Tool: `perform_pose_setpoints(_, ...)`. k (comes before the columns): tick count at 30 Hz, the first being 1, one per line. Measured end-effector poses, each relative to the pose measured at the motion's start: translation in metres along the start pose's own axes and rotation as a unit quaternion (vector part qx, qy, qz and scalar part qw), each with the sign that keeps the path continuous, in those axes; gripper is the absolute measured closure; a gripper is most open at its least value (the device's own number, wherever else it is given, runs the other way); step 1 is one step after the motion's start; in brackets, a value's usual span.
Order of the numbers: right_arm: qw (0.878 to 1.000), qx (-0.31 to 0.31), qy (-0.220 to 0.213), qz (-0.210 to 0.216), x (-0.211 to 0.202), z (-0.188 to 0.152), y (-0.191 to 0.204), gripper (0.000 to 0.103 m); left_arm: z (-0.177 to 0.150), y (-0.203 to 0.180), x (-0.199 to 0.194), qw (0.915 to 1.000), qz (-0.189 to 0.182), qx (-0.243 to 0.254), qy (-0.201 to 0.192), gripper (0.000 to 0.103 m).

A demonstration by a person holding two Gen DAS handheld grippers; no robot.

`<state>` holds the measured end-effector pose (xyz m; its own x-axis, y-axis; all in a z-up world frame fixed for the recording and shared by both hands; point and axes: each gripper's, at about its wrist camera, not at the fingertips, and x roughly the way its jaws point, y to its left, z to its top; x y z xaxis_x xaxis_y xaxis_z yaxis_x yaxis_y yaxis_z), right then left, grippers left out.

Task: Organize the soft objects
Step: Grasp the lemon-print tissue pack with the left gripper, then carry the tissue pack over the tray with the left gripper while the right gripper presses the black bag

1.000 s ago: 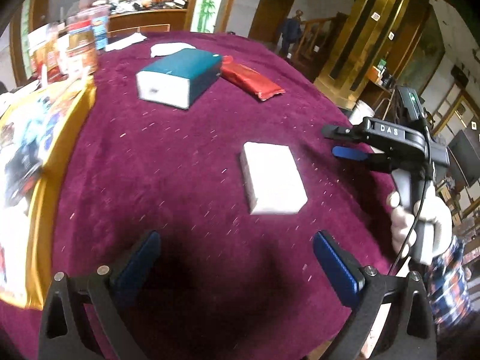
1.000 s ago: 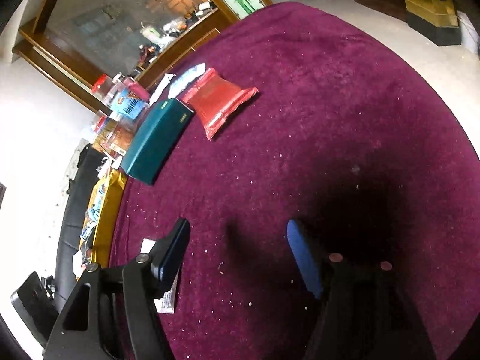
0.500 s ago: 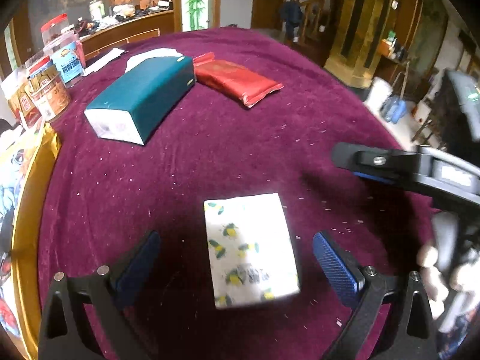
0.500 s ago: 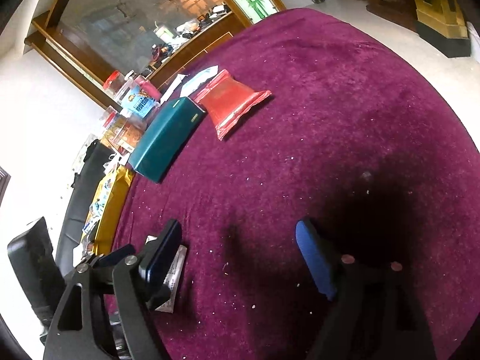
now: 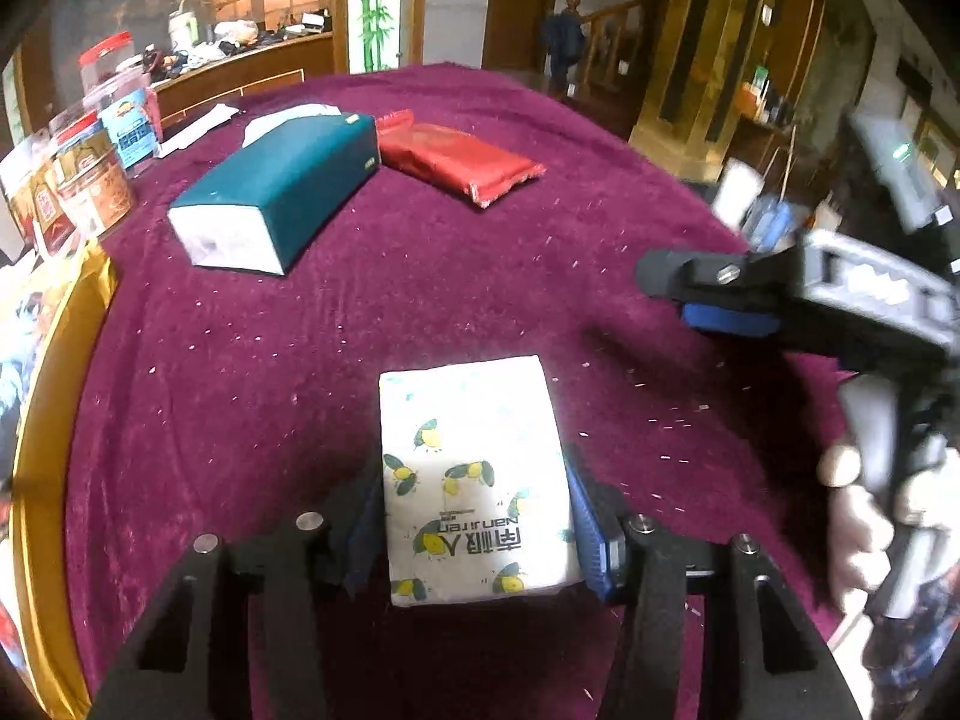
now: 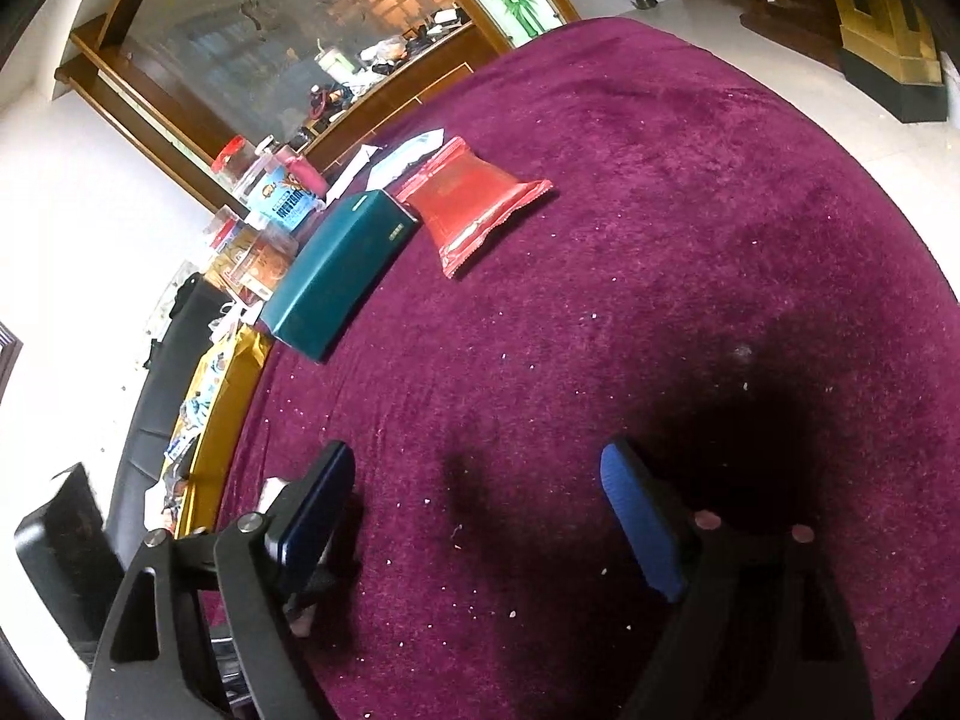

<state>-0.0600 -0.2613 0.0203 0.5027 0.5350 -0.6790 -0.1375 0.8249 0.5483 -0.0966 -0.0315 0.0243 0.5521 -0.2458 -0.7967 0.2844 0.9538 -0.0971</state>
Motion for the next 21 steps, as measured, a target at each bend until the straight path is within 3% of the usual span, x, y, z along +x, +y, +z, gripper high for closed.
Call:
perform_pose_setpoints(6,1.000,-0.018,0.002,-0.021,0.003,-0.001,0.007,0.018,-0.006,0.019,-0.044,0.9976,-0.038,-0.040,-0.041,0.046)
perform_pose_setpoints(11,0.998,-0.035,0.003,-0.044,0.007,-0.003,0.014,0.017,-0.023,0.051,-0.088,0.9930,-0.046,-0.078,-0.076,0.046)
perform_pose_setpoints(15,0.998,-0.041,0.004,-0.055,0.008,-0.004,0.017,0.017,-0.044,0.075,-0.119,0.9890,-0.040,-0.102,-0.099,0.046)
perform_pose_setpoints(21,0.997,-0.048,0.005,-0.068,0.010,-0.005,0.020,0.017,-0.069,0.110,-0.147,0.9836,0.000,-0.135,-0.120,0.046)
